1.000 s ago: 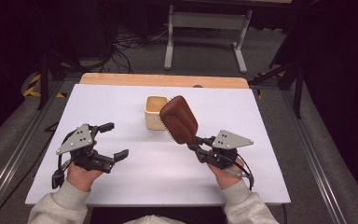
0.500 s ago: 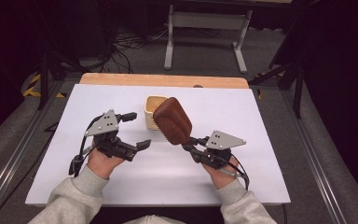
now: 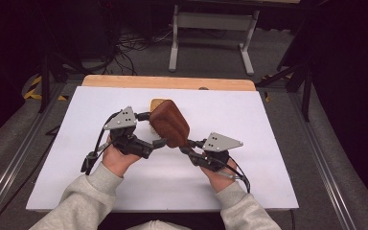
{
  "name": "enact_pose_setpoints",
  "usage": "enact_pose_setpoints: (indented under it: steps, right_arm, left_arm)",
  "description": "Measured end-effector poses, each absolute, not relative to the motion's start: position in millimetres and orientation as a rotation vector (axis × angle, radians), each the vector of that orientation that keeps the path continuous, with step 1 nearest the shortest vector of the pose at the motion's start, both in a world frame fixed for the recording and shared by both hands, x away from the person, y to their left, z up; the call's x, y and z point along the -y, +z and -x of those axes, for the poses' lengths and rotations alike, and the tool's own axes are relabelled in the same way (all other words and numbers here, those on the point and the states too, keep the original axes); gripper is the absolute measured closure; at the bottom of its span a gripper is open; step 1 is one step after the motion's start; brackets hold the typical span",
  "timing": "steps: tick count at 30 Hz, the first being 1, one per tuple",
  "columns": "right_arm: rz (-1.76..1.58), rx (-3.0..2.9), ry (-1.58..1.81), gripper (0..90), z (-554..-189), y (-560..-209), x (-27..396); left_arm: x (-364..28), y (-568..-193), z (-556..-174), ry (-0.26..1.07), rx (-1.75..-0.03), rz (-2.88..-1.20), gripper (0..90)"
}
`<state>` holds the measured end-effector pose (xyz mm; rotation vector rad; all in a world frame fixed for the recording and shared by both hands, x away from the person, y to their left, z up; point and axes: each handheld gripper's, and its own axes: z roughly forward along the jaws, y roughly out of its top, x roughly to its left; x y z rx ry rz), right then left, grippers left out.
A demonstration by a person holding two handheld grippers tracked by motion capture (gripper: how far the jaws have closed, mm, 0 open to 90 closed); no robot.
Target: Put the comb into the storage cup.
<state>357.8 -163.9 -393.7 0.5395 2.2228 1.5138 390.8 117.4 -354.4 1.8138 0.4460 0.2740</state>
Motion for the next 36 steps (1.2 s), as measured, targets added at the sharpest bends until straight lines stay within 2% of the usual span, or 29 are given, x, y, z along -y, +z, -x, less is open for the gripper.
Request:
enact_pose_setpoints:
  steps: [10,19,23,28,31,36]
  right_arm:
    - [-0.536,-2.225,1.514,73.1,-359,-396,157]
    - [-0.529,-2.227,1.502,73.1,-357,-398,154]
    - [-0.527,-2.235,1.486,73.0,-357,-399,153]
    - [-0.524,-2.237,1.472,73.0,-357,-401,151]
    - [-0.520,-2.238,1.464,73.0,-357,-401,150]
    - [-0.503,-2.255,1.437,73.0,-357,-406,146]
  left_arm:
    - [-110,-357,-393,0.246,-0.482,-1.804,1.0]
    - [-108,-358,-394,0.252,-0.486,-1.803,6.8]
    - [-107,-359,-395,0.234,-0.477,-1.803,13.7]
    - [-106,-359,-394,0.214,-0.455,-1.812,27.5]
    - [-106,-360,-396,0.179,-0.474,-1.804,29.9]
    - [-108,-359,-397,0.120,-0.491,-1.806,38.7]
